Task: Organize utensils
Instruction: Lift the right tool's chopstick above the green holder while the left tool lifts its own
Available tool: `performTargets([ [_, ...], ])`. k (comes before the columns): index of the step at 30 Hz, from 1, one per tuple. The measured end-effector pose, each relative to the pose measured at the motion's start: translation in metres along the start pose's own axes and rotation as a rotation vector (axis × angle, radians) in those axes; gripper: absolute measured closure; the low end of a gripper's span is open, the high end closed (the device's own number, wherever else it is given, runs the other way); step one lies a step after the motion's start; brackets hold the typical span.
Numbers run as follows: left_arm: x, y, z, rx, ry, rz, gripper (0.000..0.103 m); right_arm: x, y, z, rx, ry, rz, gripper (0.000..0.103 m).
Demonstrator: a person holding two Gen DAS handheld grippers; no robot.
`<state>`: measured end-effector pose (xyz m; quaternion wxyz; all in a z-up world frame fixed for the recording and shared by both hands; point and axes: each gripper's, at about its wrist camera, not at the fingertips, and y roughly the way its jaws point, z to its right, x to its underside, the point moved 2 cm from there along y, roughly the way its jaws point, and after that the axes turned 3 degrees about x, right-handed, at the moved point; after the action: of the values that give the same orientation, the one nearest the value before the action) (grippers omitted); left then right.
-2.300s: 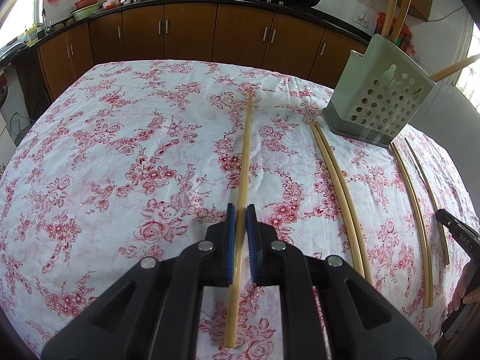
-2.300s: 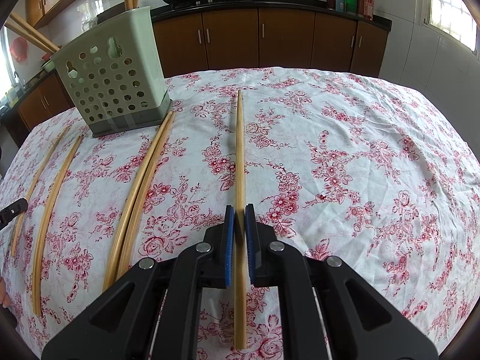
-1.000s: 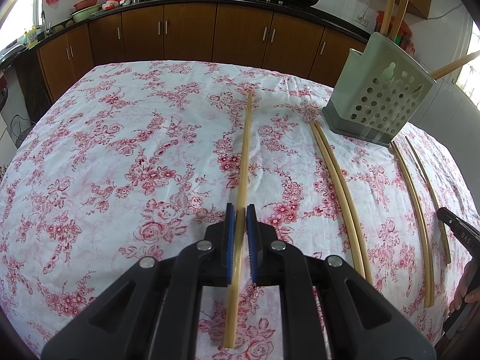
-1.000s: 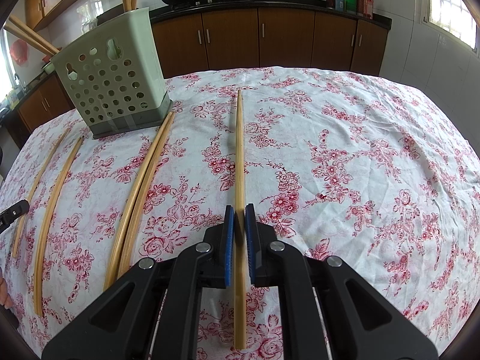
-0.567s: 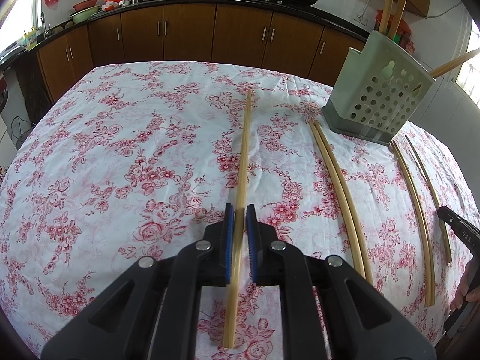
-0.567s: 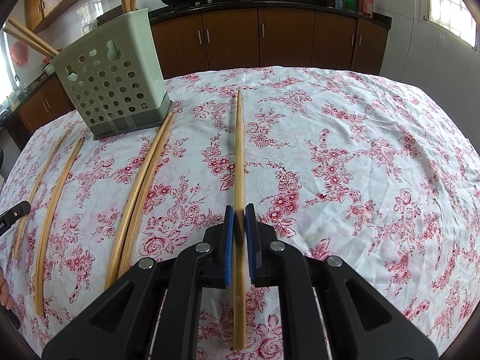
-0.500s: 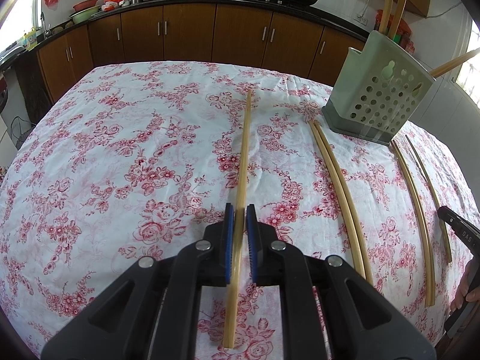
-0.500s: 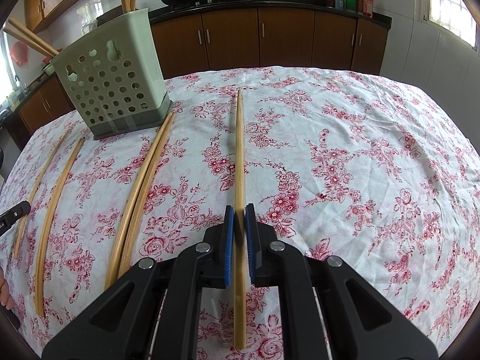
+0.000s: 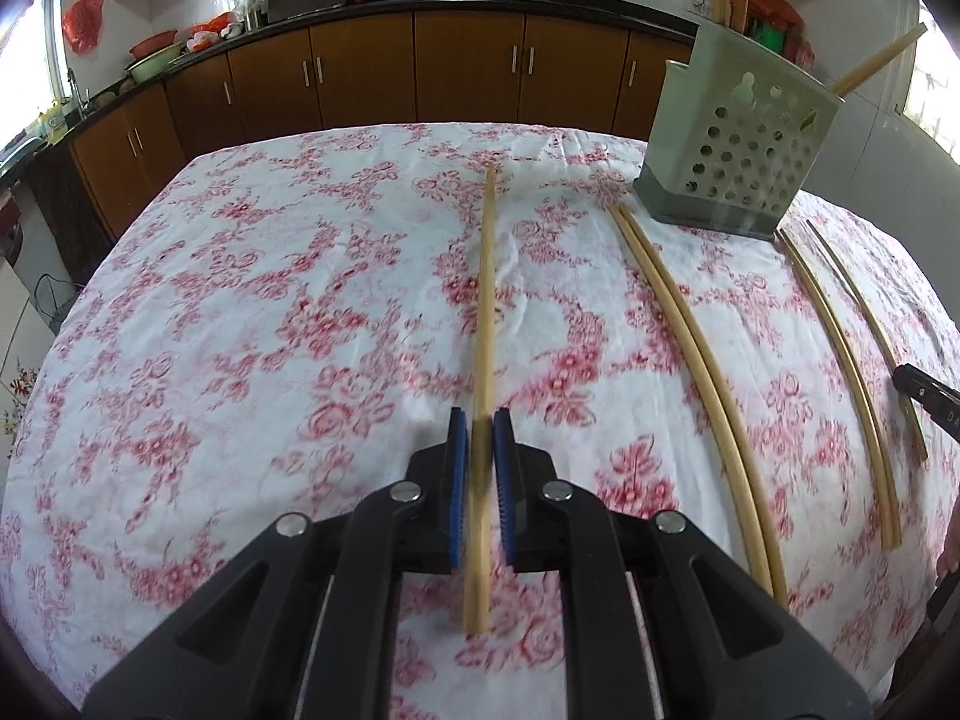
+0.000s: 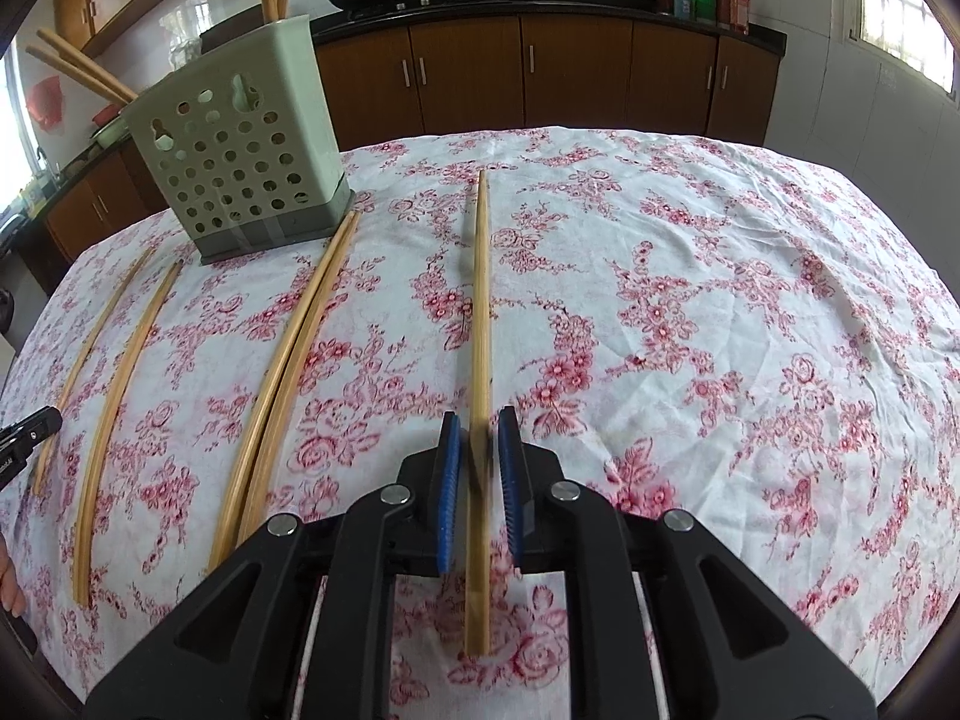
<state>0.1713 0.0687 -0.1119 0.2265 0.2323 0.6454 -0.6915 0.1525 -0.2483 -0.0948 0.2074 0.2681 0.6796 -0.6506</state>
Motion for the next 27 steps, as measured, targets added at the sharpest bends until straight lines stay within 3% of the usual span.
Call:
performTargets([
  [6,0.003,-0.005,0.006,-0.024,0.046,0.0,0.094,0.0,-0.006,0.003,-0.021,0.027,-0.007,0.095],
  [8,-0.001,-0.015,0.006,-0.017,0.049,0.027,0.094,-0.007,-0.018,0.01,-0.024,0.03,0.033,0.095],
  [13,-0.034,-0.064,0.003,-0.001,0.031,0.183,0.094,-0.035,-0.064,0.008,-0.019,0.009,0.191,0.095],
  [18,-0.071,-0.106,0.007,0.014,0.013,0.323,0.095,-0.058,-0.092,0.006,-0.033,0.013,0.293,0.095],
  [27,-0.11,-0.139,0.02,0.065,0.022,0.402,0.095,-0.089,-0.12,0.006,-0.068,0.021,0.394,0.095],
])
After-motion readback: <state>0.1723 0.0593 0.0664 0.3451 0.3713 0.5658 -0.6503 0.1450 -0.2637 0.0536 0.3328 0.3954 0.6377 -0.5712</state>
